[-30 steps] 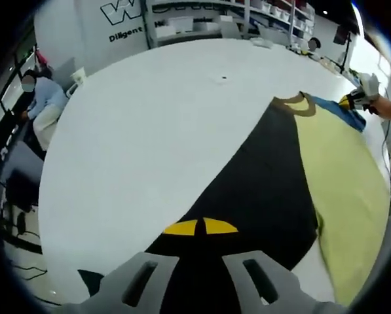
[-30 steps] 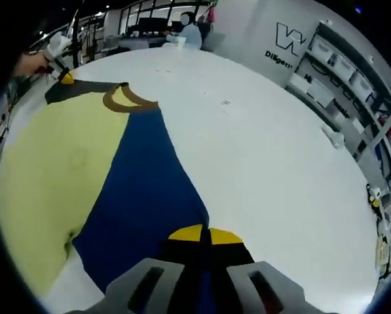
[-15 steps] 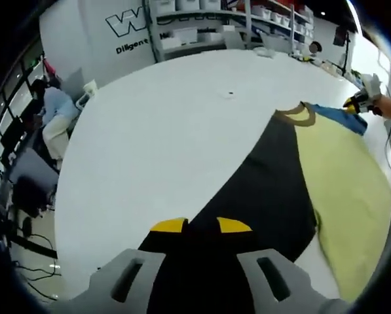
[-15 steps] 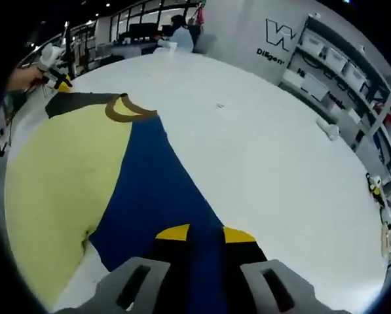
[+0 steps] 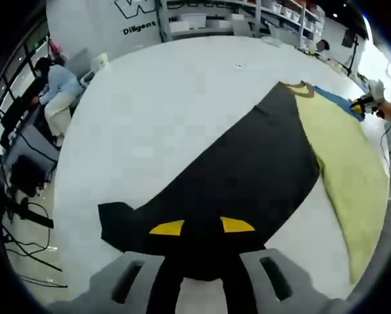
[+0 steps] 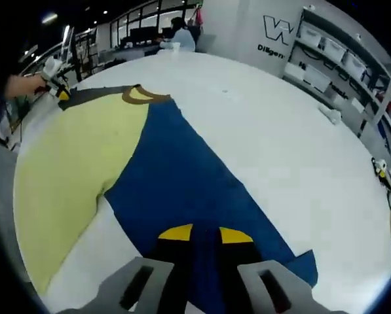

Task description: Fold the garment on the visible template until the final outline fits inside the template.

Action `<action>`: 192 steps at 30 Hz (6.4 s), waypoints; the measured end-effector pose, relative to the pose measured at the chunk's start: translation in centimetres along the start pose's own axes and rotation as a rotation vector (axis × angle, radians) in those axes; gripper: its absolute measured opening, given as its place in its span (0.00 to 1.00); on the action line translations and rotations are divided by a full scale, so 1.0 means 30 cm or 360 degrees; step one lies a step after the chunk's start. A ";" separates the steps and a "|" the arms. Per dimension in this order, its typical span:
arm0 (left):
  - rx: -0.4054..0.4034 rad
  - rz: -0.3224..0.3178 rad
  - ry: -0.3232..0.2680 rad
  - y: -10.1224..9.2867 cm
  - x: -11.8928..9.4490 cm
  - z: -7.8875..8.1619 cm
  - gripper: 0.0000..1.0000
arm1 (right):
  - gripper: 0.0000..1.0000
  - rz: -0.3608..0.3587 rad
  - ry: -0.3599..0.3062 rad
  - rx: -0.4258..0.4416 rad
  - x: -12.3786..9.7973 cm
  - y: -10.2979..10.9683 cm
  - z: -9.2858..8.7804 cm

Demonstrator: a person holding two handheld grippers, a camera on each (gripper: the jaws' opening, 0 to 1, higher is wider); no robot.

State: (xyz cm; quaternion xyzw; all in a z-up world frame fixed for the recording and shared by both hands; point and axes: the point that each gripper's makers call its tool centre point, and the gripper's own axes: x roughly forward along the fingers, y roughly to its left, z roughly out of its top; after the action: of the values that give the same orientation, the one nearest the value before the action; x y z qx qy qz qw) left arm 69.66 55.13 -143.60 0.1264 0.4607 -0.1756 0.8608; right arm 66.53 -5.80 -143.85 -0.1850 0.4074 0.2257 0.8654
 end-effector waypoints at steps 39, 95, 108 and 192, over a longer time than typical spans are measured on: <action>-0.0200 0.0207 -0.0069 0.163 -0.166 -0.115 0.36 | 0.19 -0.0329 -0.0082 0.0447 -0.211 -0.303 -0.192; -0.0309 0.0132 -0.0270 0.095 -0.213 -0.119 0.62 | 0.00 -0.0936 -0.0387 0.1696 -0.334 -0.322 -0.492; -0.0652 0.0185 -0.0325 0.208 -0.211 -0.181 0.54 | 0.04 -0.1024 -0.0314 0.1616 -0.393 -0.301 -0.523; -0.0439 -0.0140 -0.0558 -0.029 -0.054 0.179 0.02 | 0.17 -0.0641 -0.0426 0.0947 -0.384 -0.037 -0.234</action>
State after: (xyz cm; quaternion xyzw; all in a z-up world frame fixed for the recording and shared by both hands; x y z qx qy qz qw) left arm 72.49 52.62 -139.36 -0.0452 0.3288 -0.1674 0.9284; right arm 56.25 -13.01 -138.82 0.0291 0.2941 -0.0549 0.9538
